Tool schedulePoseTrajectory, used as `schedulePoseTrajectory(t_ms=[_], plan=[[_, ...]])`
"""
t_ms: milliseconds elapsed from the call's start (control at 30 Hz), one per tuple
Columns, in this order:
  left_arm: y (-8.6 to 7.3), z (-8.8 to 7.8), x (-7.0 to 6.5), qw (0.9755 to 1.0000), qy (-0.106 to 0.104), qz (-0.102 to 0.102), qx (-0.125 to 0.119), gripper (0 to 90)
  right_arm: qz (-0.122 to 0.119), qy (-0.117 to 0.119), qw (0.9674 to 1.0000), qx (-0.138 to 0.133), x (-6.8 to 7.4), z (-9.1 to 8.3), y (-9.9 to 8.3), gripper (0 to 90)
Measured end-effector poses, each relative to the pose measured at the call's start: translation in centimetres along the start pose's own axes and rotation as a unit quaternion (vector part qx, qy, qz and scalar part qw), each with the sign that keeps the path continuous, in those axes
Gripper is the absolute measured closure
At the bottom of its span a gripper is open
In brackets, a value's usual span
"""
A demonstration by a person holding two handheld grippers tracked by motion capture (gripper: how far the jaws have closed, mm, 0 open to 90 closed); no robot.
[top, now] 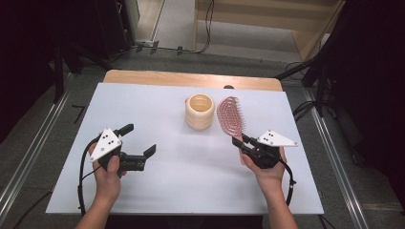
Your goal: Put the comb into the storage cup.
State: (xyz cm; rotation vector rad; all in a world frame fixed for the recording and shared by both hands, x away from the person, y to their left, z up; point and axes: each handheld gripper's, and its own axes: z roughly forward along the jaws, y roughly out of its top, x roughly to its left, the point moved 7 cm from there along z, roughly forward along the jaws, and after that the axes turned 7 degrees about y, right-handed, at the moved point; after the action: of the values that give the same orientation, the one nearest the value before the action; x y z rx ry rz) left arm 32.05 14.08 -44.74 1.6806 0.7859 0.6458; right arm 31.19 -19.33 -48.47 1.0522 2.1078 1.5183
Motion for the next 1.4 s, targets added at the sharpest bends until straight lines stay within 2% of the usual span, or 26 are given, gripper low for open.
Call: schedulePoseTrajectory(t_ms=[167, 633, 767, 1000, 1300, 1400], plan=[[0.6, 1.4, -1.1, 0.9999, -0.015, 0.003, 0.000, 0.0, 0.000, 0.005, 1.0000, -0.002, 0.2, 0.2, 0.0, 68.1], [2.7, 4.5, -4.3, 0.9984, -0.055, -0.005, -0.012, 0.0, -0.004, 0.013, 0.9999, -0.006, 1.0, 0.8, 0.0, 68.2], [3.1, 5.3, -5.0, 0.9978, -0.065, -0.004, -0.012, 0.0, -0.008, 0.017, 0.9998, -0.006, 1.3, 1.0, 0.0, 68.1], [3.8, 6.3, -6.1, 0.9964, -0.082, -0.013, -0.018, 0.0, -0.009, 0.023, 0.9996, -0.011, 1.8, 1.3, 0.0, 68.2], [4.1, 7.6, -7.4, 0.9952, -0.095, -0.016, -0.012, 0.2, -0.013, 0.030, 0.9994, -0.011, 2.7, 2.0, 0.0, 68.2], [4.1, 8.0, -7.8, 0.9950, -0.097, -0.019, -0.010, 2.7, -0.018, 0.034, 0.9992, -0.009, 3.3, 2.4, -0.1, 68.2]])
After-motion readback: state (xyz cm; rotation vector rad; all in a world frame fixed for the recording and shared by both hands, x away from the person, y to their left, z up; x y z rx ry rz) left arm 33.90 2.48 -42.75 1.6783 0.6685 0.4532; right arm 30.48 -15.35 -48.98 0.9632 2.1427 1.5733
